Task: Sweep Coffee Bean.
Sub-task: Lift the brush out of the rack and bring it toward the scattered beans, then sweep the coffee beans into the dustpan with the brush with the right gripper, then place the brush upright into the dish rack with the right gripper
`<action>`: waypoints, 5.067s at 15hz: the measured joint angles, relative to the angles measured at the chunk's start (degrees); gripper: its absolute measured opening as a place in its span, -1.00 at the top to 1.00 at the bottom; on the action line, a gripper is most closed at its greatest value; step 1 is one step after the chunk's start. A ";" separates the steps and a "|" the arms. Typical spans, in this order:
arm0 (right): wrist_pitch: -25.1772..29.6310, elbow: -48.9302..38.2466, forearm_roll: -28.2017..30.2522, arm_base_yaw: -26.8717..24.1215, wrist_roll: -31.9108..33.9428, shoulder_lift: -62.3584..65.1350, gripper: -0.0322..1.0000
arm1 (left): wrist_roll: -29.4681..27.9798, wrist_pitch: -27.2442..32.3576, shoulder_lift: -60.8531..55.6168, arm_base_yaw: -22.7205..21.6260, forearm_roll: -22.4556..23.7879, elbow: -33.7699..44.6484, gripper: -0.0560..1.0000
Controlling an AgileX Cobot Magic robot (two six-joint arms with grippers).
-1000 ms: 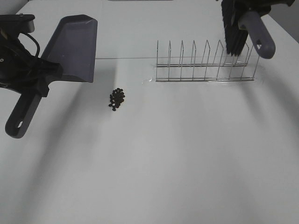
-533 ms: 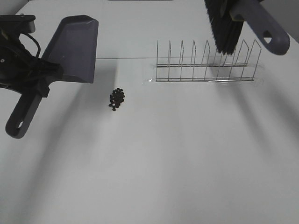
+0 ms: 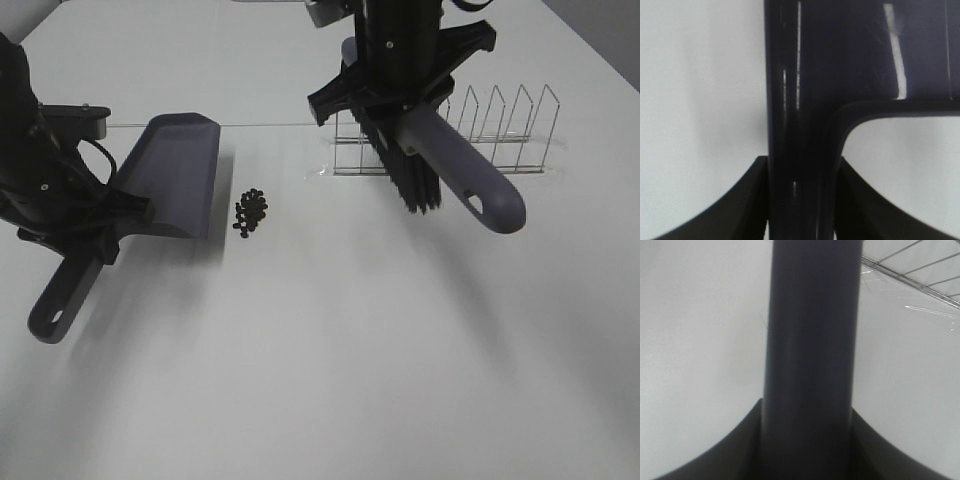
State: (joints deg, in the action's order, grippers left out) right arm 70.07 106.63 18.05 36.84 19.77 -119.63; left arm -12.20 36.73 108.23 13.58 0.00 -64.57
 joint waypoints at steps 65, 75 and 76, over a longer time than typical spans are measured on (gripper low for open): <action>0.00 -13.98 -7.28 -18.33 -8.65 7.85 0.27 | 0.06 -2.69 9.11 0.00 -0.69 -0.40 0.22; -3.61 -13.12 -5.04 -19.88 -8.02 -1.55 0.27 | 0.06 -2.52 9.11 0.00 -0.69 -0.46 0.22; -3.61 -13.06 -5.27 -21.03 -7.51 -1.66 0.27 | 0.06 -2.52 9.11 0.00 -0.69 -0.52 0.22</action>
State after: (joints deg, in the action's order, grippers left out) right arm 66.46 93.56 12.78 15.81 12.26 -121.30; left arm -12.15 34.21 117.34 13.58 -0.69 -65.09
